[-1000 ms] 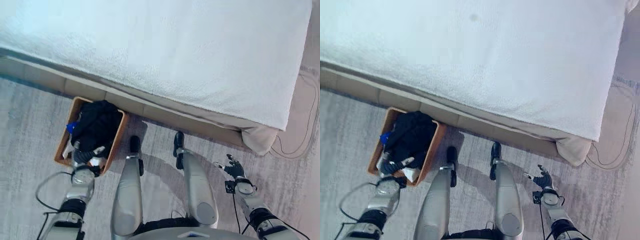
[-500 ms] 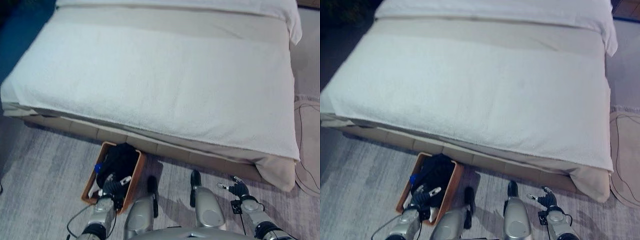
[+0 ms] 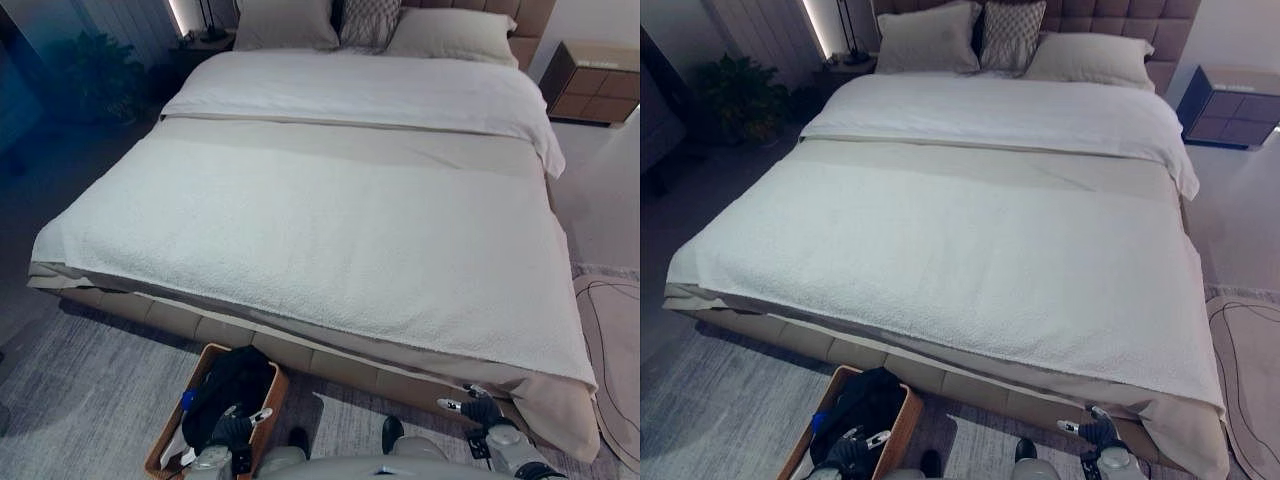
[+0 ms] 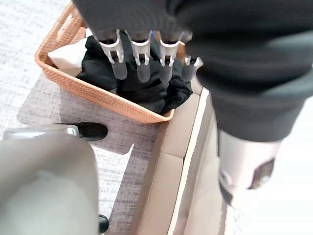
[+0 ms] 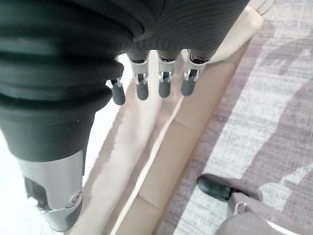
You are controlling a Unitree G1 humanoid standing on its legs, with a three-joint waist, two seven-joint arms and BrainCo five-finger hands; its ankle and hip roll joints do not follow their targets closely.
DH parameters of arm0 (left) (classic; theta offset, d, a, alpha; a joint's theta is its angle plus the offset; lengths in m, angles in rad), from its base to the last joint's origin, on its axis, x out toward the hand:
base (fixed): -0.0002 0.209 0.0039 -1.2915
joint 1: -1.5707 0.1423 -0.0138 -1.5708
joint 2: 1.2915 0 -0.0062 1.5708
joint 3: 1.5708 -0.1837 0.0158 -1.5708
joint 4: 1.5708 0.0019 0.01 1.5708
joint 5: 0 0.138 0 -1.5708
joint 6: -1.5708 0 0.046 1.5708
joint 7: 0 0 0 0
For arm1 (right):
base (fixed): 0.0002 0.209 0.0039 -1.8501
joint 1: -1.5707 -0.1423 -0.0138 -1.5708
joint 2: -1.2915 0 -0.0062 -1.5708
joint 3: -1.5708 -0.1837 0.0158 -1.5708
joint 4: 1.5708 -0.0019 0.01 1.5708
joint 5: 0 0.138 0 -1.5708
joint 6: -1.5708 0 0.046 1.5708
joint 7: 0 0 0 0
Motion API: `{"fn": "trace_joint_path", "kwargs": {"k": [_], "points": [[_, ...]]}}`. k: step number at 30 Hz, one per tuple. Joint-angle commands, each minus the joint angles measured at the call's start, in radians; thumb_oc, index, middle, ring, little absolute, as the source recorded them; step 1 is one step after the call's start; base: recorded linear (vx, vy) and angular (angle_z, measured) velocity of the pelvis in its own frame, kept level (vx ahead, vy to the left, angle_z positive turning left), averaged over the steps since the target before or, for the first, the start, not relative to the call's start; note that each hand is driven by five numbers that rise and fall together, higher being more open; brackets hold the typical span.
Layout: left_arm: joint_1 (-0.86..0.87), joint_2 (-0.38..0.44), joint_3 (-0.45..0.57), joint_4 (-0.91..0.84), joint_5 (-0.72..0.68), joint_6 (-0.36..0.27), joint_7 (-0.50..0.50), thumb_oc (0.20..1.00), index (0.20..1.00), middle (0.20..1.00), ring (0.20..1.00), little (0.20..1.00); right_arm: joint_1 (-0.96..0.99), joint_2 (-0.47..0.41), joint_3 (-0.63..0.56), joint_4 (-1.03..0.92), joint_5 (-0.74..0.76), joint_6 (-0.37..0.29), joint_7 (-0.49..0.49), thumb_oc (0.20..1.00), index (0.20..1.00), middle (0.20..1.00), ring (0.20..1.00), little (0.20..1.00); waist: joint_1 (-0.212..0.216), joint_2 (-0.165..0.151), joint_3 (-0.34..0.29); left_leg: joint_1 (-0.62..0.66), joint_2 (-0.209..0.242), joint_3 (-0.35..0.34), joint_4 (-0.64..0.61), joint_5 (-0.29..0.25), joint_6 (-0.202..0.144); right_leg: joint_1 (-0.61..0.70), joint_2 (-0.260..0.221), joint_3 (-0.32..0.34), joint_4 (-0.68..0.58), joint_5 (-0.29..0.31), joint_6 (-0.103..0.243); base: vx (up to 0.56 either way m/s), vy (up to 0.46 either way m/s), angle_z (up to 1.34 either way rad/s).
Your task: Pick up clothes into the bucket
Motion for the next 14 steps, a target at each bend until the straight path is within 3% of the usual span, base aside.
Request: {"fn": "trace_joint_path", "kwargs": {"k": [1, 14], "points": [[-0.026, 0.021, 0.029, 0.031, 0.056, 0.001, 0.009, 1.0, 1.0, 1.0, 1.0, 1.0, -0.019, 0.023, 0.02, 0.003, 0.018, -0.004, 0.023, 1.0, 1.0, 1.0, 1.0, 1.0, 0.01, -0.078, 0.02, -0.038, -0.072, 0.018, 0.063, -0.032, 0.015, 0.049, -0.037, -0.016, -0.004, -0.023, 0.039, 0.05, -0.015, -0.04], [-0.026, 0.015, 0.005, 0.028, 0.084, 0.002, -0.01, 1.0, 1.0, 1.0, 1.0, 1.0, -0.024, 0.032, 0.045, 0.041, -0.014, 0.002, 0.041, 1.0, 1.0, 1.0, 1.0, 1.0, 0.007, -0.077, -0.017, 0.032, -0.066, 0.021, 0.001, -0.029, 0.016, 0.107, -0.033, -0.029, -0.028, -0.029, 0.04, 0.01, -0.001, -0.02]]}}
